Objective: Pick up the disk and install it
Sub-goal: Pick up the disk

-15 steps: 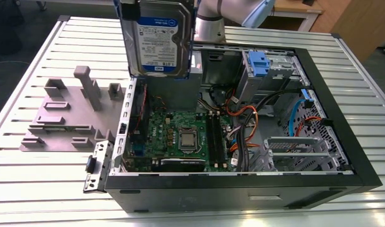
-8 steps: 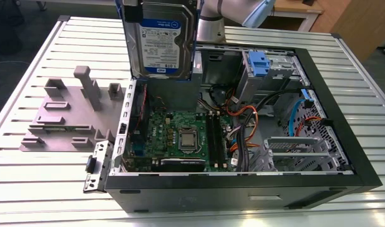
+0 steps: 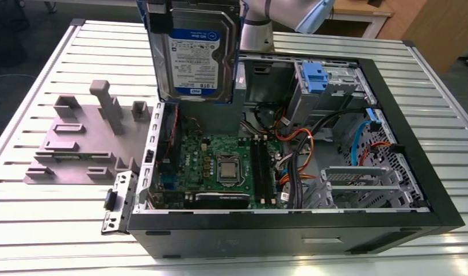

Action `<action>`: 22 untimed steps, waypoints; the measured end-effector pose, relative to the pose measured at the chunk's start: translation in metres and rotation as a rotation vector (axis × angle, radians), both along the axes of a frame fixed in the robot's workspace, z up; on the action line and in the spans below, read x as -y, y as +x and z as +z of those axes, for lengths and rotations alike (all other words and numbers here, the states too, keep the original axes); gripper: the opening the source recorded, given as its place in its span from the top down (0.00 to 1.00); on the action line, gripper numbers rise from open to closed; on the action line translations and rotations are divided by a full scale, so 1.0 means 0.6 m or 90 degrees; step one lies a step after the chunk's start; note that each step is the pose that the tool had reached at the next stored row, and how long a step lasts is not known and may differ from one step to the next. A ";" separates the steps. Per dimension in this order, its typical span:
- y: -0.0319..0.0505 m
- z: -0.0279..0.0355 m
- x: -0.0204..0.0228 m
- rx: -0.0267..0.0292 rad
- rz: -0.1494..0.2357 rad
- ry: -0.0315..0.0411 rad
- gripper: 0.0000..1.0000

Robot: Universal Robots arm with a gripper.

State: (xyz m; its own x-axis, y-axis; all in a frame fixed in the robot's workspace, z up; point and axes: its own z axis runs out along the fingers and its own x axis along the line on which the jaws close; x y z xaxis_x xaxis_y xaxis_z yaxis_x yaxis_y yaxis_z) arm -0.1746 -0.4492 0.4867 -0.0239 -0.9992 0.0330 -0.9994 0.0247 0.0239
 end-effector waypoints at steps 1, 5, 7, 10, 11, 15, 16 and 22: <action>0.000 0.000 0.0020 0.0000 0.000 0.0000 0.64; 0.001 -0.001 0.0111 0.0000 0.000 0.0000 0.64; 0.005 -0.002 0.0131 0.0000 0.000 0.0000 0.64; 0.022 -0.002 0.0139 -0.0007 0.000 0.0000 0.64; 0.027 -0.002 0.0140 -0.0009 0.000 0.0000 0.64; 0.039 -0.003 0.0140 -0.0009 0.000 0.0000 0.64; 0.040 -0.003 0.0140 -0.0009 0.000 0.0000 0.64; 0.043 -0.003 0.0153 -0.0010 0.000 -0.0001 0.64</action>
